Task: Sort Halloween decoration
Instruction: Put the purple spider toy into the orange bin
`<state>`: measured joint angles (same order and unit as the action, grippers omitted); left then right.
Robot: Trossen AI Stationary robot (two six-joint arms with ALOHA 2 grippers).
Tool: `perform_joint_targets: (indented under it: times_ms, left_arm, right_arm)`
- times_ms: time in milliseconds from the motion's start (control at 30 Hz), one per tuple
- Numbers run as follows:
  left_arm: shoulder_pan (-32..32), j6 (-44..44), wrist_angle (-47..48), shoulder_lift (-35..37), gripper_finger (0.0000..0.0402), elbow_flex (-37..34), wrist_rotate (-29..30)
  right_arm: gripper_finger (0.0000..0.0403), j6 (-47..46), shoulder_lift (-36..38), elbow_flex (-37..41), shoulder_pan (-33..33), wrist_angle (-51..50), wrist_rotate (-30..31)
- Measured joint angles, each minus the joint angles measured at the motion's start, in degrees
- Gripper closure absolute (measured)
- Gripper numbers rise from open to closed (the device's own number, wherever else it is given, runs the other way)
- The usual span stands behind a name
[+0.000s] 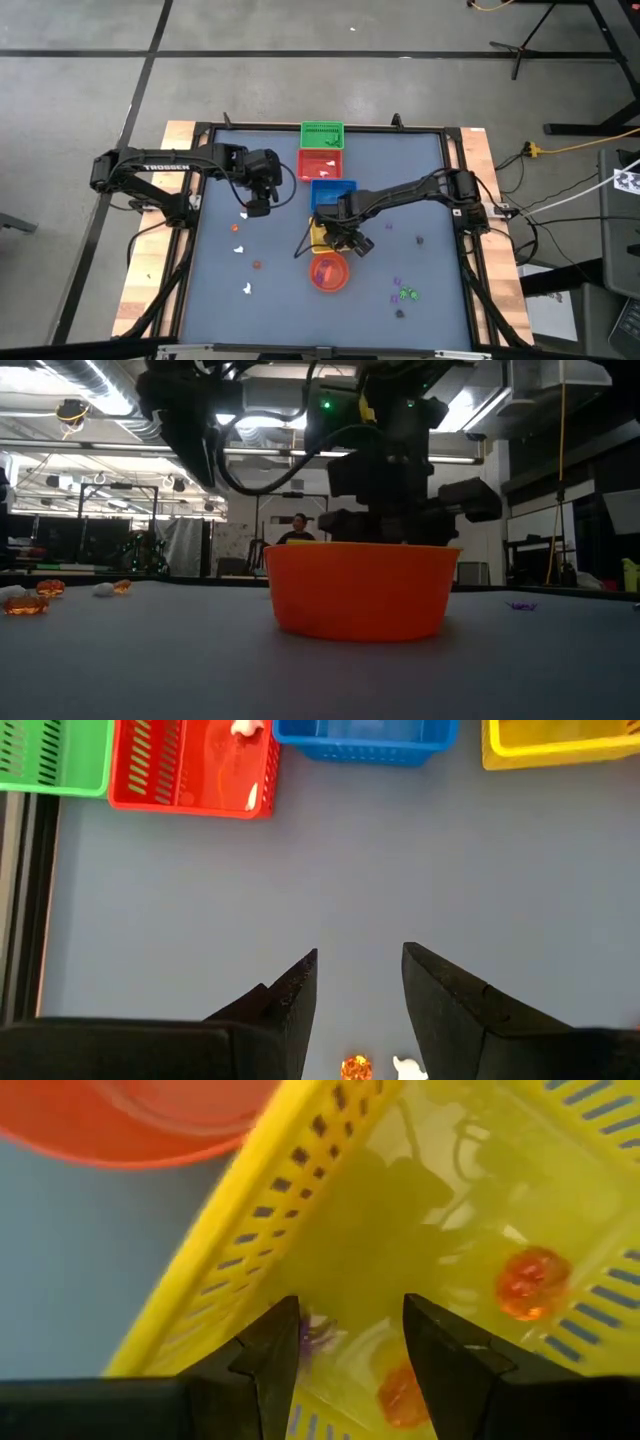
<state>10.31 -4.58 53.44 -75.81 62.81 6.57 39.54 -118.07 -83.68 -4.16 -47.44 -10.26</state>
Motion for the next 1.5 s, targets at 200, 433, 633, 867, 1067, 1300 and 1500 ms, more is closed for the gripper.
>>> perform_joint_targets:
  times_ms: [200,433,633,867,1067,1300,1500]
  left_arm:
    - [0.0,0.0,-0.4,0.0,0.0269,0.0,0.0]
    - [0.0,0.0,-0.5,0.0,0.0269,0.0,0.0]
    - [0.0,0.1,-0.5,0.0,0.0269,0.0,0.0]
    - [0.0,1.2,-0.5,0.0,0.0269,0.0,0.0]
    - [0.0,1.2,-0.5,0.0,0.0269,0.0,0.0]
    - [0.0,1.2,-0.5,0.0,0.0269,0.0,0.0]
    - [0.0,1.2,-0.5,0.0,0.0269,0.0,0.0]
  right_arm:
    - [0.0226,0.6,-0.3,0.0,0.0,-1.2,2.7]
    - [0.0226,0.8,-0.3,-0.7,0.0,-0.5,5.3]
    - [0.0226,1.3,-0.3,-3.5,0.0,-2.6,5.3]
    - [0.0226,1.5,-0.2,-6.4,0.0,-6.9,5.2]
    - [0.0226,6.4,-0.2,-6.6,0.0,-12.7,3.9]
    - [0.0226,9.0,-0.2,-6.6,0.0,-10.9,3.1]
    - [0.0226,10.1,-0.2,-6.6,0.0,-11.1,2.1]
